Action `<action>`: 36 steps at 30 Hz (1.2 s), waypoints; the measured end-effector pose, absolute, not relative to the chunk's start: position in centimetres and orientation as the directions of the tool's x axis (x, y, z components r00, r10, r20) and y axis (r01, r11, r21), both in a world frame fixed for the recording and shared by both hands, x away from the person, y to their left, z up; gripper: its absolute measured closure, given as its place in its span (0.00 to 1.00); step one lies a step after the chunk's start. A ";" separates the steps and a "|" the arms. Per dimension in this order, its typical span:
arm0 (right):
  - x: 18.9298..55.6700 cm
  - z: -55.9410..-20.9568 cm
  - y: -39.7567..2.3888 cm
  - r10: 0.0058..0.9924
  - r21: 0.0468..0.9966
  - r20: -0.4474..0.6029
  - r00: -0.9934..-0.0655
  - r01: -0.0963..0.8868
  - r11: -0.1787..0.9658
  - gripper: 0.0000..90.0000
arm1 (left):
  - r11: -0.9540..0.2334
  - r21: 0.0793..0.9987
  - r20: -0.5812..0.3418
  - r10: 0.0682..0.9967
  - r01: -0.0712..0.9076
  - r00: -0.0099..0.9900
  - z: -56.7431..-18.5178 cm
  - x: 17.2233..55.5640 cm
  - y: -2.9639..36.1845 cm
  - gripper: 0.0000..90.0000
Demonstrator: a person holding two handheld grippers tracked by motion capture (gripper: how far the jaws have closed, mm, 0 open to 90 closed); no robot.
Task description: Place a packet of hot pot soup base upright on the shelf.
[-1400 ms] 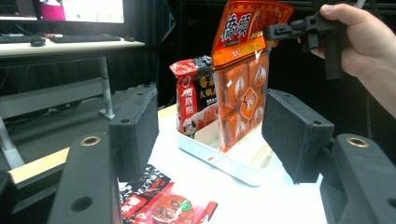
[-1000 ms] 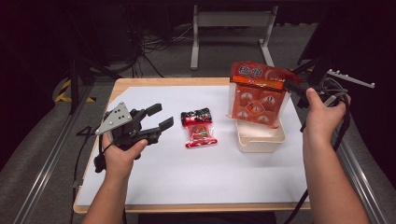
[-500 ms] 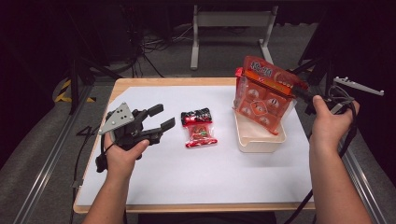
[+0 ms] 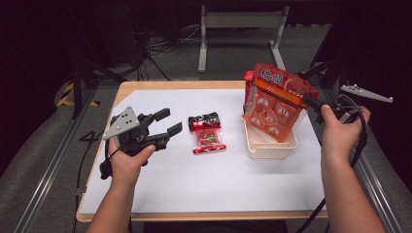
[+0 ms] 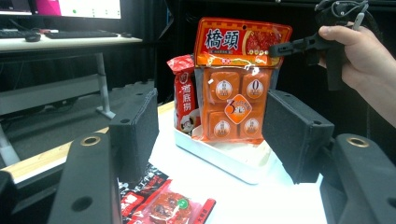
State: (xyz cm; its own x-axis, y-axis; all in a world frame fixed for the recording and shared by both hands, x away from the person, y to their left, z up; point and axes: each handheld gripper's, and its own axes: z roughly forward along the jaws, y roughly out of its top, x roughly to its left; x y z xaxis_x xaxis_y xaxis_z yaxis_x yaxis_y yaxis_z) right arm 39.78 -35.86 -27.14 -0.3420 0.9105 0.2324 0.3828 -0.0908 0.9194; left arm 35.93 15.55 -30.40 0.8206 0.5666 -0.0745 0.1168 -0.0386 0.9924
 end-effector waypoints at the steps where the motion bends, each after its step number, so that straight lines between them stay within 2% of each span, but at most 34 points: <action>1: 39.8 -27.3 -35.9 0.910 0.917 0.232 -0.344 0.389 -0.087 1.00 | -0.040 0.992 -0.076 0.566 0.119 0.821 -30.4 35.9 15.5 0.41; 8: 39.9 -27.5 -35.8 0.909 0.916 0.193 -0.370 0.399 -0.032 1.00 | -0.044 0.991 -0.076 0.565 0.123 0.822 -30.4 35.9 15.4 0.41; 19: 39.6 -27.1 -34.1 0.893 0.907 0.079 -0.443 0.403 0.119 1.00 | -0.049 0.991 -0.075 0.563 0.124 0.823 -30.5 35.9 15.3 0.41; 23: 40.1 -28.2 -32.8 0.862 0.880 0.094 -0.499 0.447 0.162 1.00 | -0.043 0.991 -0.081 0.563 0.127 0.823 -30.5 36.0 15.3 0.41; 27: 40.4 -28.1 -32.2 0.878 0.882 0.053 -0.475 0.435 0.182 1.00 | -0.041 0.992 -0.076 0.566 0.121 0.821 -30.4 35.9 15.5 0.41; 36: 41.0 -28.4 -33.7 0.898 0.882 0.079 -0.432 0.451 0.139 1.00 | -0.045 0.991 -0.078 0.575 0.127 0.814 -30.6 36.1 15.6 0.40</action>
State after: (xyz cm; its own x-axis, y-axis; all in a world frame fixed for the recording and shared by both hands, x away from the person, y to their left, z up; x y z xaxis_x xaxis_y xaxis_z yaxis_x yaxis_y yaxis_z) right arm 41.03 -33.74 -28.43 -0.4319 0.8985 0.0789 0.4509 0.1393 0.8816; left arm 36.08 15.61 -30.58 0.8145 0.5749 -0.0782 0.1267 -0.0447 0.9909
